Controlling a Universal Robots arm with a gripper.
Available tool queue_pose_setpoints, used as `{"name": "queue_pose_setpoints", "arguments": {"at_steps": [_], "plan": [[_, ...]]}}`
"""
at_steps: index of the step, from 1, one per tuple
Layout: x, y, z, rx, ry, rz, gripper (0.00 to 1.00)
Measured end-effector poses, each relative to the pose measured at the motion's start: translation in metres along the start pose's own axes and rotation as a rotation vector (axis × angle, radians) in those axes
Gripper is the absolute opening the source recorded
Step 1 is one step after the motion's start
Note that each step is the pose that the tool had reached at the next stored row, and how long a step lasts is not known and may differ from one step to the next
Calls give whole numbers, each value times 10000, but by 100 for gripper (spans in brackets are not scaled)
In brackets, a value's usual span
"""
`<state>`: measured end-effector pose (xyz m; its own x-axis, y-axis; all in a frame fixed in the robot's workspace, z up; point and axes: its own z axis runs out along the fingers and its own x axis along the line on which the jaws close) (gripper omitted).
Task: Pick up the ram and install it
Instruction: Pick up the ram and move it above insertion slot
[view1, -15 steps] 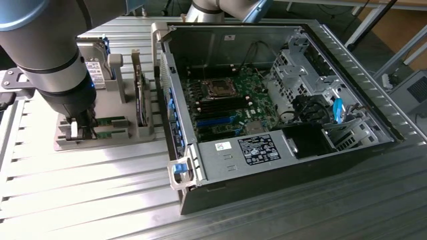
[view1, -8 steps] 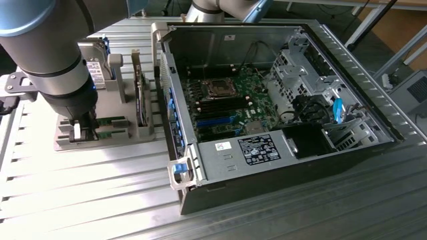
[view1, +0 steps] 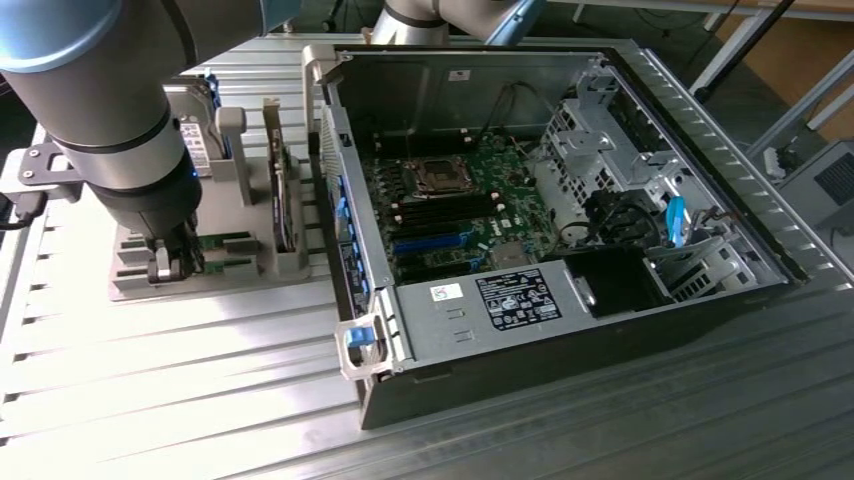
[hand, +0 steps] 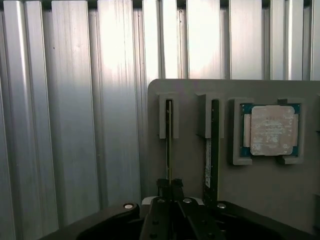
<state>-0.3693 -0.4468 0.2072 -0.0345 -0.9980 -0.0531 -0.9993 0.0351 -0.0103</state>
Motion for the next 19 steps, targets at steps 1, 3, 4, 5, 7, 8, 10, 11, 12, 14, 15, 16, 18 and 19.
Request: {"name": "queue_pose_setpoints", "arguments": {"at_steps": [1,3,4,5,7,8,10,11,12,14,15,16,18,19], "plan": [[0,0,0,0,0,0,11],[0,0,0,0,0,0,11],[0,0,0,0,0,0,11],[0,0,0,0,-1,-1,11],[0,0,0,1,-1,0,11],[-1,0,-8,0,-1,0,11],[-2,-1,-43,1,-1,0,11],[-4,-1,-69,1,-1,0,11],[-4,-1,-76,1,-1,0,11],[-6,-1,-114,0,0,0,11],[-7,-1,-132,0,0,0,11],[-8,-2,-152,1,-1,0,11],[-10,-2,-177,0,-1,0,11],[-11,-2,-197,1,-1,0,11]]}}
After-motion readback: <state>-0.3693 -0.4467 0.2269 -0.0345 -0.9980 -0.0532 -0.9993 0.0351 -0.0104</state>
